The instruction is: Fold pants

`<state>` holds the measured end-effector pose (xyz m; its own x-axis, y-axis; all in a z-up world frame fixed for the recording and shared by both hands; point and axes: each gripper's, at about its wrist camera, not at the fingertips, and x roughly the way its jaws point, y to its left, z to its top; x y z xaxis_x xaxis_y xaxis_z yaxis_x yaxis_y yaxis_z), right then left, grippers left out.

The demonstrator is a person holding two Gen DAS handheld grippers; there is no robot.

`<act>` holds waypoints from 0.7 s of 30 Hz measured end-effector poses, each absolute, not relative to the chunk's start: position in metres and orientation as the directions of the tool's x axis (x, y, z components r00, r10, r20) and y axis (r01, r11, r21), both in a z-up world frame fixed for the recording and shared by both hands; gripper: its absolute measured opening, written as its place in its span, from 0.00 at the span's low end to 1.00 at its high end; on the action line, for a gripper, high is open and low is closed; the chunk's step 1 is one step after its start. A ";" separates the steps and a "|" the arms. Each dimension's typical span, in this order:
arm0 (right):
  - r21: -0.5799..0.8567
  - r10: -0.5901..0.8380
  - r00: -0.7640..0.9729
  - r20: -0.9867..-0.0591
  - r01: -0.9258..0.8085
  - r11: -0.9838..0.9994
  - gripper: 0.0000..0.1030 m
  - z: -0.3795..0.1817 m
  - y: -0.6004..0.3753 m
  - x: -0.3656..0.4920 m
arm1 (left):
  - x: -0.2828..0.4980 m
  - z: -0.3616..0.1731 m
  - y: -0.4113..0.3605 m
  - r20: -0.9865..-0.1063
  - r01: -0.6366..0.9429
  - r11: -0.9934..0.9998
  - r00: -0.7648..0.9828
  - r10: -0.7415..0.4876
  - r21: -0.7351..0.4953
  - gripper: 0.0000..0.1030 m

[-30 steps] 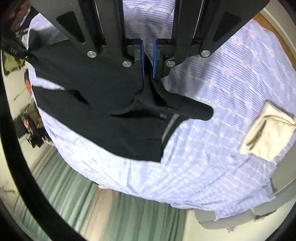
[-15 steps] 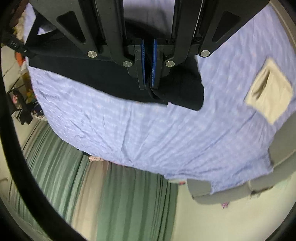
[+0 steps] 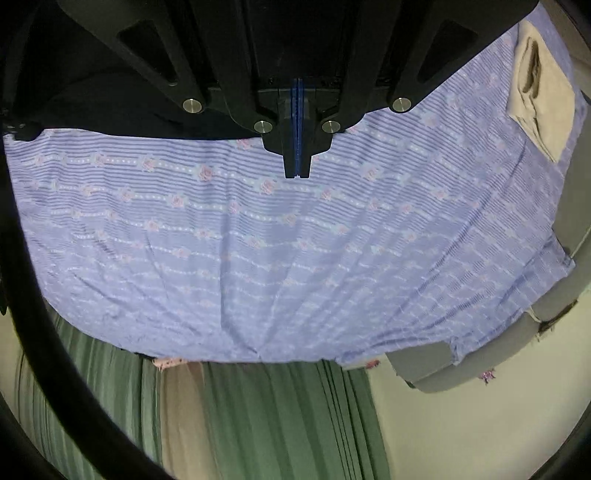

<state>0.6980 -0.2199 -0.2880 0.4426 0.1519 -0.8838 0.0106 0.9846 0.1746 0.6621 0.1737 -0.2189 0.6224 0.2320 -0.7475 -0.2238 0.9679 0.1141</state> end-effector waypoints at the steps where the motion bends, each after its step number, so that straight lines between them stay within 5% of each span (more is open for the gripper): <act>1: 0.177 0.160 0.416 -0.895 0.004 0.984 0.24 -0.292 -0.220 0.702 | 0.665 -0.220 0.172 -0.757 -0.213 0.973 0.620 0.208 0.093 0.02; 4: 0.240 0.239 0.400 -0.885 -0.047 0.970 0.58 -0.283 -0.221 0.698 | 0.652 -0.225 0.156 -0.791 -0.165 0.983 0.591 0.160 0.076 0.31; 6: 0.265 0.272 0.398 -0.876 -0.075 0.961 0.66 -0.269 -0.223 0.688 | 0.637 -0.222 0.140 -0.809 -0.151 0.987 0.574 0.129 0.051 0.35; 10: 0.293 0.326 0.443 -0.835 -0.144 0.945 0.73 -0.221 -0.230 0.654 | 0.603 -0.190 0.117 -0.825 -0.146 0.989 0.562 0.063 -0.025 0.51; 21: 0.197 0.182 0.603 -0.777 -0.041 0.980 0.73 -0.145 -0.288 0.473 | 0.478 -0.122 0.050 -0.766 0.099 0.987 0.621 -0.163 -0.130 0.61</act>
<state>0.4727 -0.2878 -0.1448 0.6032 0.1816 -0.7767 -0.0415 0.9796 0.1968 0.4779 0.0496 -0.1224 0.6213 -0.1634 -0.7663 0.0992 0.9866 -0.1299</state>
